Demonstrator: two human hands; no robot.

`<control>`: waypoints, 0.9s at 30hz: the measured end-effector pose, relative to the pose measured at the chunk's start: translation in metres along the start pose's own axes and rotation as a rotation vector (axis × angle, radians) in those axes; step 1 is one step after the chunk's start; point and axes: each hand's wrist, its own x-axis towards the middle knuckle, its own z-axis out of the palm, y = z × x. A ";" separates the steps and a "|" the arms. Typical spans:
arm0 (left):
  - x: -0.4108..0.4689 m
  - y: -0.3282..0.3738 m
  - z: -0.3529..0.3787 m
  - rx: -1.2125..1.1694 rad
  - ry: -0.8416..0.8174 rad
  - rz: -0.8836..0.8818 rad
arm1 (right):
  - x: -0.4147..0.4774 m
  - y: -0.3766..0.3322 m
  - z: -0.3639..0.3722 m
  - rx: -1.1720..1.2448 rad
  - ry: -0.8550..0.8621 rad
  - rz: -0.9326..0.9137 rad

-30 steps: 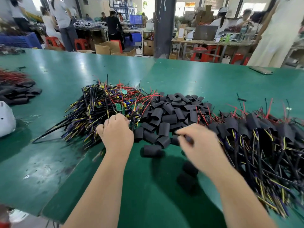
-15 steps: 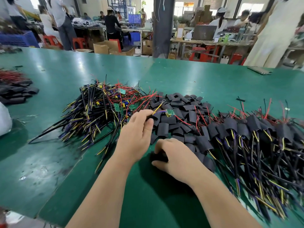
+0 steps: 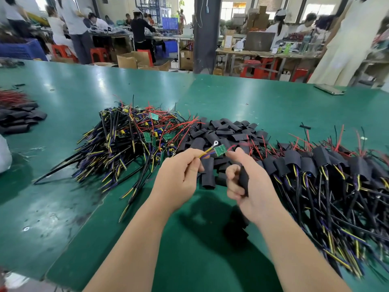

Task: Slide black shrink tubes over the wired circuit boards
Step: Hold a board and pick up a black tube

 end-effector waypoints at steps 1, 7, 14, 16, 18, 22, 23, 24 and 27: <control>0.000 0.001 -0.001 0.056 -0.026 0.041 | 0.001 -0.002 -0.001 0.004 0.023 0.051; -0.002 0.010 -0.002 0.338 -0.151 0.086 | 0.004 0.003 -0.004 -0.055 0.130 0.112; -0.002 0.010 0.004 0.433 -0.313 -0.016 | 0.006 0.008 -0.003 -0.195 0.166 -0.142; -0.001 0.009 0.004 0.400 -0.327 -0.043 | 0.003 0.008 -0.001 -0.244 0.107 -0.186; -0.002 0.007 0.004 0.293 -0.281 -0.051 | 0.001 0.008 -0.001 -0.265 0.044 -0.219; -0.004 0.005 0.010 0.056 -0.191 -0.158 | 0.000 0.010 -0.001 -0.372 0.052 -0.346; -0.003 0.005 0.010 0.025 -0.166 -0.191 | 0.001 0.012 0.000 -0.412 0.095 -0.355; -0.003 0.005 0.011 0.010 -0.140 -0.212 | 0.002 0.013 0.000 -0.418 0.128 -0.325; -0.002 0.002 0.009 -0.009 -0.044 -0.229 | 0.002 0.011 -0.002 -0.461 0.138 -0.146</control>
